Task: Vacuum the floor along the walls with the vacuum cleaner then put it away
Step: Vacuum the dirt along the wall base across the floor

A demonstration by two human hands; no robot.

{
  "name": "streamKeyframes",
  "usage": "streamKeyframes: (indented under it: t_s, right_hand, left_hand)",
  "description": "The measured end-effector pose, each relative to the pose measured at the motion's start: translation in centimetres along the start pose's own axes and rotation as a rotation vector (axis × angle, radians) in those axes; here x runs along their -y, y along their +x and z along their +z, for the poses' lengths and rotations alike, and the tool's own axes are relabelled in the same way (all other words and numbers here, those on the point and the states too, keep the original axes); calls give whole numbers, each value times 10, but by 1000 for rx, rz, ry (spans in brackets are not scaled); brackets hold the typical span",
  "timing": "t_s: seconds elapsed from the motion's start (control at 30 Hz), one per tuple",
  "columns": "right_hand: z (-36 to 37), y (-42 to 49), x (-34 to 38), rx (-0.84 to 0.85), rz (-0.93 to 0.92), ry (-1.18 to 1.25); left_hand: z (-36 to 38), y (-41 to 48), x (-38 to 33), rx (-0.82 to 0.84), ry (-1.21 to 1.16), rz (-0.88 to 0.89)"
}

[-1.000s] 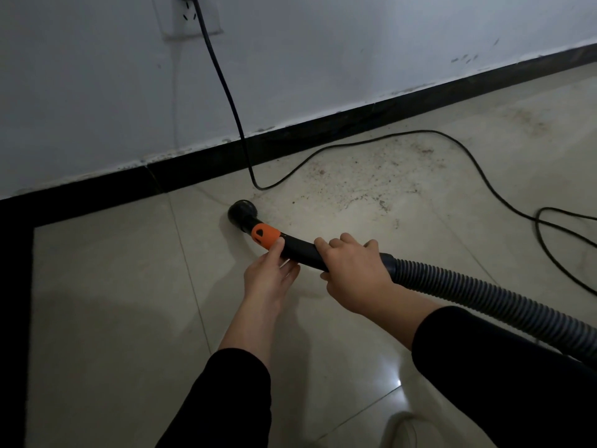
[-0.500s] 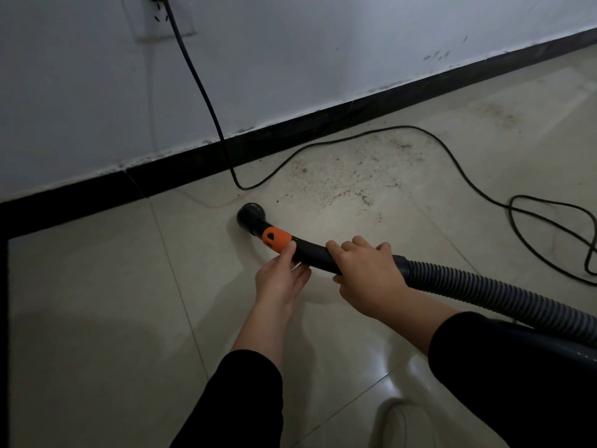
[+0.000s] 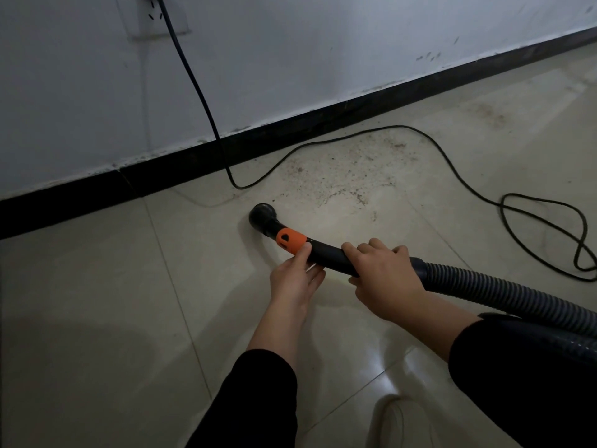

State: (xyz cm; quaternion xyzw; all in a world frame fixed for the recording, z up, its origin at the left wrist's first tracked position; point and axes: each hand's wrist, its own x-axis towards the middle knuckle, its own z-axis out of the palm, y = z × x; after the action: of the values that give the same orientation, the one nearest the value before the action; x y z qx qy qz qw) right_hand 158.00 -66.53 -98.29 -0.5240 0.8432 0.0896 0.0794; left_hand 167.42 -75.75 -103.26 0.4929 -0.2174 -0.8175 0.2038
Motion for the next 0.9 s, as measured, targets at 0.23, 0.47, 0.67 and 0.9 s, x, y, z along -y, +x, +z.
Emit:
streamKeyframes:
  t_s: [0.23, 0.47, 0.67, 0.9]
  right_hand:
    - [2, 11, 1, -7, -9, -11]
    - [8, 33, 15, -35, -33, 14]
    - [13, 52, 29, -72, -62, 44]
    - [16, 72, 42, -94, -88, 91]
  left_hand:
    - [-6, 10, -11, 31, 43, 12]
    - [-16, 29, -25, 13, 54, 48]
    - [-27, 42, -39, -11, 37, 81]
    - [-38, 54, -53, -44, 31, 128]
